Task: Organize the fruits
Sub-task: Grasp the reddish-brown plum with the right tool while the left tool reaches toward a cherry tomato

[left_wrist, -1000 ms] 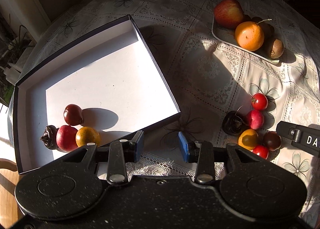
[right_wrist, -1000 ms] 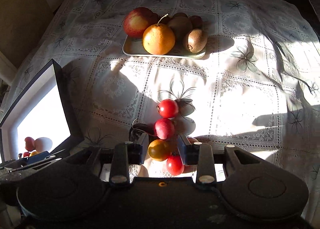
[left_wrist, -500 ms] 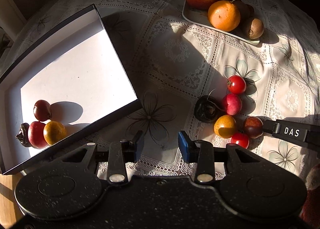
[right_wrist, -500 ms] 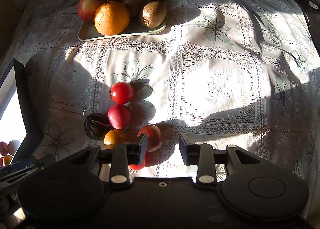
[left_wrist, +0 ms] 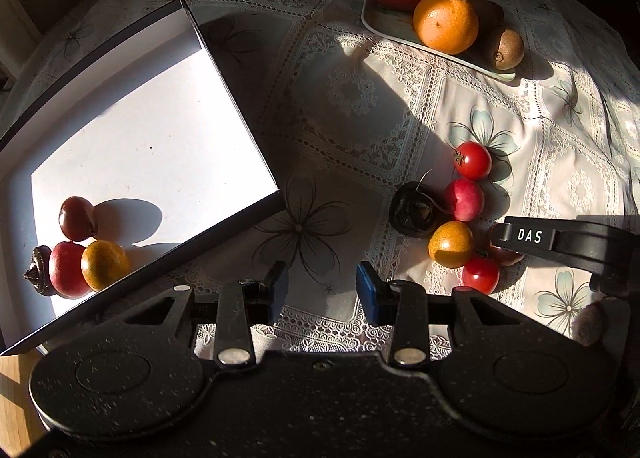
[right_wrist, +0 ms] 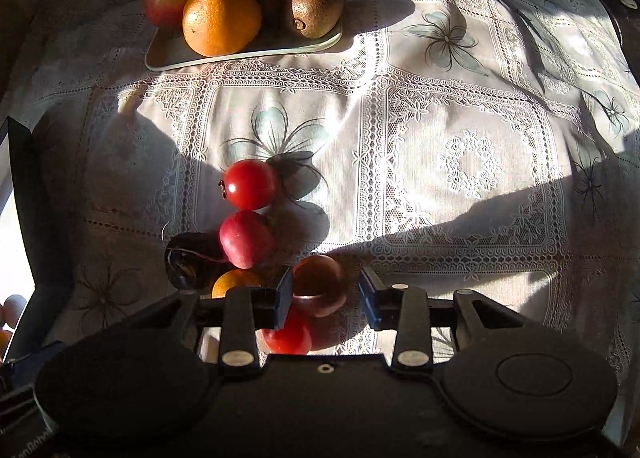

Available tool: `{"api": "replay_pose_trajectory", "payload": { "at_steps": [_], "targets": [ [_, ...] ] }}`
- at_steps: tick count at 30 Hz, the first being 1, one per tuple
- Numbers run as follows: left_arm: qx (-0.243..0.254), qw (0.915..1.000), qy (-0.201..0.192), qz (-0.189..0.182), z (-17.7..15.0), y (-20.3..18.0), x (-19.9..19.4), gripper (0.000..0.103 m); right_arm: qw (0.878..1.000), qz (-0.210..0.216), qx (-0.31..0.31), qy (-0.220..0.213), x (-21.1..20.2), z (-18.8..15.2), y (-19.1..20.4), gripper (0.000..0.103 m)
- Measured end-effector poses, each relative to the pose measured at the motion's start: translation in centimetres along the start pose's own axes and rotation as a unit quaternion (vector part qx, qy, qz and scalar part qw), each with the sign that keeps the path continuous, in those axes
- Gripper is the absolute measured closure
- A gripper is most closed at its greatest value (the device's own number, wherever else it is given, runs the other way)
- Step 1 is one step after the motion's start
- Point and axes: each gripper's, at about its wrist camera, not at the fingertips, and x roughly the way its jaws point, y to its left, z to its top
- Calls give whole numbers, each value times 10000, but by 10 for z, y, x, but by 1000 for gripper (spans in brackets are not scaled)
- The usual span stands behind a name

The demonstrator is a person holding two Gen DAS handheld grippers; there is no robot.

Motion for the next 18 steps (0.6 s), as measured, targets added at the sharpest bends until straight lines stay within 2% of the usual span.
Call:
{"api": "replay_pose_trajectory", "payload": {
  "at_steps": [7,13,18],
  "targets": [
    [89,10000,20,-27,-2,-2,0,56,9995,-224,4,242,21,-3,7,63],
    [152,9999,21,3,-2,-7,2,56,9995,-216,-48,244,15,-6,7,65],
    [215,9998,16,2,-2,-14,3,56,9999,-112,-86,64,-3,-4,-1,65]
  ]
}}
